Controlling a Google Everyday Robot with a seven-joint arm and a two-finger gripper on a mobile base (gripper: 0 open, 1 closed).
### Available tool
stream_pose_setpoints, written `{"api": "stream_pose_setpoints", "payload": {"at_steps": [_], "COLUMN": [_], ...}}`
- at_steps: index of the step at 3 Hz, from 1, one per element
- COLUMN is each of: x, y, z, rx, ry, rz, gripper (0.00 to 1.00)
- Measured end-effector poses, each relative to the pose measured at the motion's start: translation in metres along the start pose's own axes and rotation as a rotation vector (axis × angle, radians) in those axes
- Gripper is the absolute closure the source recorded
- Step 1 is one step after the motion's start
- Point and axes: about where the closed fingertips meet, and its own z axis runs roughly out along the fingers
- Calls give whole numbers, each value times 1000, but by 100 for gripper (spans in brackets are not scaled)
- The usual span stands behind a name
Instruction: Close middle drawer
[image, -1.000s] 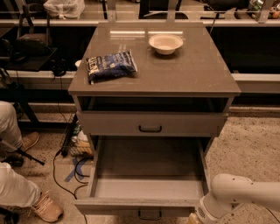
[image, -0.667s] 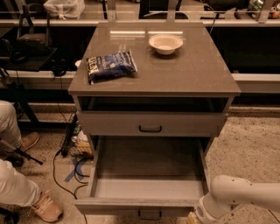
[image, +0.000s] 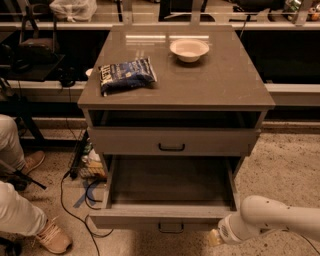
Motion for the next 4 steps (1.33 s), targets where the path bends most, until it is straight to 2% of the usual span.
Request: {"api": "stream_pose_setpoints", "payload": {"at_steps": [1, 2, 3, 4], "x": [-83, -86, -111, -176], "y": [29, 27, 13, -3], "z": [-9, -9, -4, -6], "rx": [-99, -94, -50, -18], "ry": [-210, -217, -279, -406], "rz": [-54, -53, -49, -97], "gripper": [100, 100, 100, 100]}}
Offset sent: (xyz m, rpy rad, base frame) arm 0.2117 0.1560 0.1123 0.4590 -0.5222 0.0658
